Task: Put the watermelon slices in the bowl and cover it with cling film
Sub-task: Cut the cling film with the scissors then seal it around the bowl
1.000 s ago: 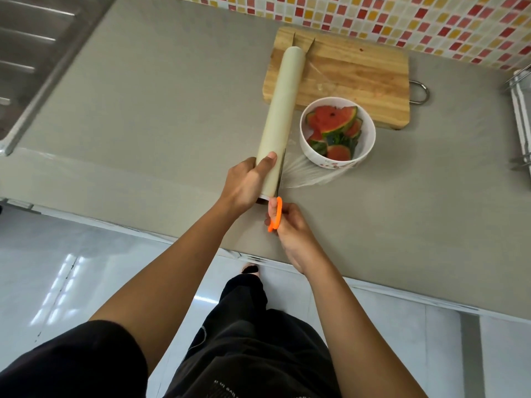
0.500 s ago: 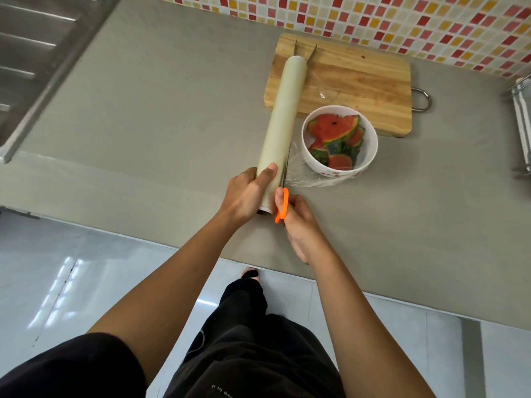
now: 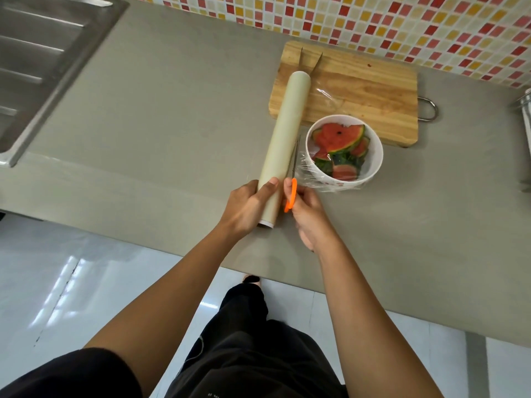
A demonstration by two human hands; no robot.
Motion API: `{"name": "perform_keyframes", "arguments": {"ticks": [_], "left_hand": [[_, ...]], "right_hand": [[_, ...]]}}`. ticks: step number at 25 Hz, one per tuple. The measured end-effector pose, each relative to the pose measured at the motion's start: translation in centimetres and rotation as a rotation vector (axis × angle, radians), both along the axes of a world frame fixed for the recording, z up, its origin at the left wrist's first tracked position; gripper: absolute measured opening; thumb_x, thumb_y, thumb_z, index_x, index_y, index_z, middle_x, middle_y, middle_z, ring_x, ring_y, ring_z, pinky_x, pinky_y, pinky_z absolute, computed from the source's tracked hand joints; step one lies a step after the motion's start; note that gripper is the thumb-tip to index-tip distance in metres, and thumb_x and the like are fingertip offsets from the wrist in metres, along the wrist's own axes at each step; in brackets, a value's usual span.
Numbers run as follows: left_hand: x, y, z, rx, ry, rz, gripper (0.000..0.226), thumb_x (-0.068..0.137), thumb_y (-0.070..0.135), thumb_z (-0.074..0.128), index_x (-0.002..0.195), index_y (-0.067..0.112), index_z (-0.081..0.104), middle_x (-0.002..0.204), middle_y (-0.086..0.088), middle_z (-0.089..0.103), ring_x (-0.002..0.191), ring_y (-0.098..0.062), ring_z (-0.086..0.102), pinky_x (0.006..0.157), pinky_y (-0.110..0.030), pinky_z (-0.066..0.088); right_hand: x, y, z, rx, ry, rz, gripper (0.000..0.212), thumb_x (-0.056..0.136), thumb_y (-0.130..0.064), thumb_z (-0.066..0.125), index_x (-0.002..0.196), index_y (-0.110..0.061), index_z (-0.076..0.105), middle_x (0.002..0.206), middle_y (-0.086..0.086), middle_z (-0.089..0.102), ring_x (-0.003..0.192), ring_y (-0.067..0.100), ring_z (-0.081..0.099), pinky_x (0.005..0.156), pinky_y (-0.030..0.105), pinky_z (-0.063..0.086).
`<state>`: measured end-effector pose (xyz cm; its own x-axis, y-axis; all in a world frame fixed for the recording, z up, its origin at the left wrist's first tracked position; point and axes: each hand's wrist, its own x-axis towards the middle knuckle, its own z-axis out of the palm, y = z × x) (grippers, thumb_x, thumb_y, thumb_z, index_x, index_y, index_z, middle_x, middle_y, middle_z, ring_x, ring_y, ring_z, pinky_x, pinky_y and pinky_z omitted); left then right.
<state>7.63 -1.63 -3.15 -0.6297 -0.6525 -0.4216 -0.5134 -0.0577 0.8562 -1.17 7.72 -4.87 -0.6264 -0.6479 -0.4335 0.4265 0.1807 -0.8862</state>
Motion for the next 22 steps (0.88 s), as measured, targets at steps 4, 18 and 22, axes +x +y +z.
{"name": "perform_keyframes", "arguments": {"ticks": [4, 18, 22], "left_hand": [[0.3, -0.2, -0.1, -0.023, -0.015, -0.024, 0.047, 0.090, 0.052, 0.050, 0.083, 0.008, 0.062, 0.076, -0.002, 0.060, 0.069, -0.017, 0.055, 0.060, -0.028, 0.039], [2.3, -0.8, 0.0, -0.122, -0.065, -0.097, 0.041, 0.093, 0.048, 0.048, 0.075, 0.012, 0.056, 0.070, 0.001, 0.054, 0.064, -0.011, 0.049, 0.054, -0.024, 0.032], [2.7, -0.8, 0.0, -0.096, -0.038, -0.080, 0.050, 0.085, 0.057, 0.047, 0.076, 0.009, 0.056, 0.071, -0.001, 0.053, 0.065, -0.015, 0.048, 0.057, -0.028, 0.033]], "right_hand": [[-0.7, -1.0, 0.7, 0.028, -0.007, 0.004, 0.040, 0.085, -0.048, 0.057, 0.085, -0.009, 0.063, 0.089, 0.008, 0.054, 0.090, 0.017, 0.049, 0.093, 0.039, 0.040], [-1.1, -2.3, 0.1, 0.042, 0.016, -0.028, 0.027, 0.088, -0.041, 0.055, 0.073, -0.020, 0.054, 0.072, -0.001, 0.050, 0.074, 0.011, 0.046, 0.076, 0.026, 0.036], [-1.1, -2.2, -0.2, 0.064, 0.050, -0.006, 0.035, 0.090, -0.039, 0.054, 0.059, -0.023, 0.058, 0.057, -0.013, 0.050, 0.063, 0.003, 0.044, 0.068, 0.020, 0.035]]}}
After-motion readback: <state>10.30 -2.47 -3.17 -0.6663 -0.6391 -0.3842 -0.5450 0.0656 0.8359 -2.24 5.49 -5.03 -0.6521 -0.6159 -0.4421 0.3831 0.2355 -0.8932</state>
